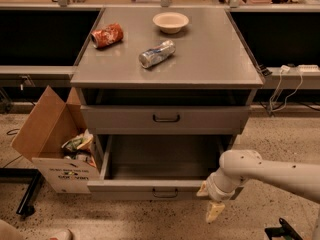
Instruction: Close middle drawer
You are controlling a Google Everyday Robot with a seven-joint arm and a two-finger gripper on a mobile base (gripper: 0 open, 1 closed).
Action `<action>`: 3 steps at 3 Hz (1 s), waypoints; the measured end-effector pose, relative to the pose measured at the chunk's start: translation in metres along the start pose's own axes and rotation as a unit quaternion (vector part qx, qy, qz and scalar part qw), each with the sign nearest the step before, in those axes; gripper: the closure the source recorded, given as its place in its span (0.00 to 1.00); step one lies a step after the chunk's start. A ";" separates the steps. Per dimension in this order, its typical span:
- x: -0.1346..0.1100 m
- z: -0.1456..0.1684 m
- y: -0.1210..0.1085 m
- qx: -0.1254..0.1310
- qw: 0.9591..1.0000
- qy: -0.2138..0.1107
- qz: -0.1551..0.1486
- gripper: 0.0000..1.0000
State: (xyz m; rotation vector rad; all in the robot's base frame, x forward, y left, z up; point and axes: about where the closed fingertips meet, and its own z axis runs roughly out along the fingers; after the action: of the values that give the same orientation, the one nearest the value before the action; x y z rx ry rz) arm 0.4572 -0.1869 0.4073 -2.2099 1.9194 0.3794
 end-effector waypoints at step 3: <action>0.000 0.003 -0.014 0.027 0.999 0.019 -0.002 0.27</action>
Offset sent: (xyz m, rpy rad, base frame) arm 0.0000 0.0000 0.0000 0.0000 0.0000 0.0000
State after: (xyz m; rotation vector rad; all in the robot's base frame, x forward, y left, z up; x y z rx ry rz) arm 0.4710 -0.1843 0.4040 -2.2029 1.9193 0.2851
